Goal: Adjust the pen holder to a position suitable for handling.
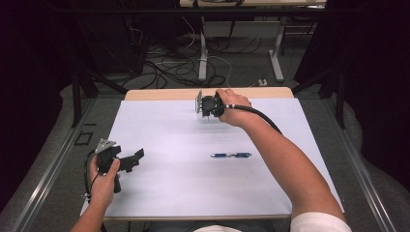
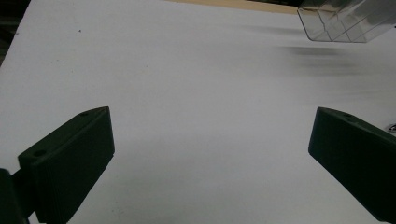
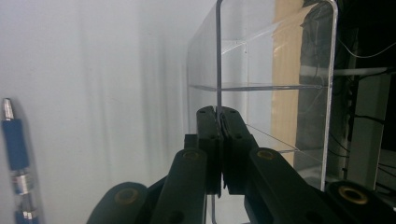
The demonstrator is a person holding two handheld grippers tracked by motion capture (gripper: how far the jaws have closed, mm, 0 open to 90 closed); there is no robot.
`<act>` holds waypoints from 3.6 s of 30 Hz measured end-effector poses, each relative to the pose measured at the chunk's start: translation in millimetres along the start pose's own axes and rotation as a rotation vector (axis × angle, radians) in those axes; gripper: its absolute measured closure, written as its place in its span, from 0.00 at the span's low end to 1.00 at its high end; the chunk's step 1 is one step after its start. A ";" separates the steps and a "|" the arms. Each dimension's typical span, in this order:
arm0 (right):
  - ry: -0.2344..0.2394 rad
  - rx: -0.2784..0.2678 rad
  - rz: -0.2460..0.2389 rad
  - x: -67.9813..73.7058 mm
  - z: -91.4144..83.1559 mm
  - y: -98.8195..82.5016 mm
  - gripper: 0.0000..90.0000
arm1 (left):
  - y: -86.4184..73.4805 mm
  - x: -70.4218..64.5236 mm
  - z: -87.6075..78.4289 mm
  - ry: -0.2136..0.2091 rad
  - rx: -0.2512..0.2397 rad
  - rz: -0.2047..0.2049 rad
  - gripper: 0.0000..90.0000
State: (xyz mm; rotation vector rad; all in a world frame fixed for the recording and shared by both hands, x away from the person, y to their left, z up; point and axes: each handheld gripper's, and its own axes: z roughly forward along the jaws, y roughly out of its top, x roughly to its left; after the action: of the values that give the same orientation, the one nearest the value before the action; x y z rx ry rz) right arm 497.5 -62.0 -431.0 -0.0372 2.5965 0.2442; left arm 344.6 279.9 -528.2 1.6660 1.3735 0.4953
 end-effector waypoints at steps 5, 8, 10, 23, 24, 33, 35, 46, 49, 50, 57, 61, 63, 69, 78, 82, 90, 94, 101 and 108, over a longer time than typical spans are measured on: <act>0.009 -0.010 0.002 14.4 -8.4 3.9 0.98 | -0.1 -0.7 -0.2 0.002 0.002 0.001 0.00; 0.021 0.006 0.006 23.2 -12.9 6.2 0.98 | 0.0 -1.0 -0.3 0.003 0.001 0.002 0.00; 0.028 0.001 0.011 28.4 -15.1 6.8 0.98 | -0.1 -1.0 -0.2 0.004 0.002 0.001 0.00; 0.108 -0.013 0.022 55.7 -20.4 2.8 0.98 | -0.7 -2.1 0.8 0.007 0.005 0.003 0.00; 0.105 -0.019 0.024 57.1 -19.2 2.5 0.98 | -0.8 -2.2 0.9 0.007 0.005 0.003 0.00; 0.159 0.013 0.029 58.8 -14.1 2.4 0.98 | -0.9 -2.3 0.9 0.008 0.008 0.002 0.00; 0.165 0.012 0.038 58.9 -11.6 2.2 0.98 | -1.0 -2.2 1.0 0.007 0.008 0.003 0.00; 0.157 -0.016 0.136 46.2 -3.6 -2.0 0.95 | -0.9 -2.7 1.0 0.006 0.012 0.005 0.00; 0.162 -0.023 0.134 45.0 -3.1 -2.3 0.95 | -1.1 -2.7 1.1 0.005 0.010 0.006 0.00; 0.162 -0.033 0.133 44.3 -2.4 -3.4 0.95 | -1.1 -2.7 1.1 0.005 0.010 0.006 0.00; 0.159 -0.038 0.145 45.6 -3.0 -4.7 0.93 | -1.2 -3.1 1.5 0.005 0.011 0.010 0.00; 0.139 -0.053 0.153 46.0 -4.5 -5.9 0.85 | -1.5 -2.8 2.1 0.004 0.016 0.011 0.00; 0.124 -0.071 0.165 46.9 -7.1 -7.1 0.80 | -1.7 -3.1 2.6 0.005 0.017 0.011 0.00; 0.114 -0.085 0.168 46.3 -9.8 -9.3 0.76 | -1.7 -3.1 2.6 0.005 0.017 0.011 0.00; 0.036 -0.144 0.209 51.7 -32.1 -29.0 0.51 | -1.8 -4.9 3.2 0.005 0.020 0.011 0.00; 0.036 -0.144 0.209 51.7 -32.1 -29.0 0.51 | -1.8 -5.0 3.3 0.005 0.021 0.011 0.00; 0.012 -0.157 0.215 56.6 -45.1 -40.3 0.46 | -1.9 -5.6 3.6 0.005 0.023 0.011 0.00; 0.012 -0.161 0.218 60.4 -49.7 -45.8 0.45 | -2.0 -6.0 3.8 0.004 0.020 0.011 0.00; 0.009 -0.172 0.225 68.4 -54.8 -54.1 0.44 | -2.1 -6.8 3.9 0.004 0.023 0.014 0.00; 0.020 -0.162 0.217 75.3 -54.9 -59.6 0.43 | -2.2 -7.6 4.4 0.003 0.025 0.015 0.00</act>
State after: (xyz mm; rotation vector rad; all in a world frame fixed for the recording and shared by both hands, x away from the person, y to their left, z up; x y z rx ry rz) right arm 409.5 -129.0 -432.9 0.1867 2.5943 0.5354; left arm 344.4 271.2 -530.5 1.6980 1.3757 0.4913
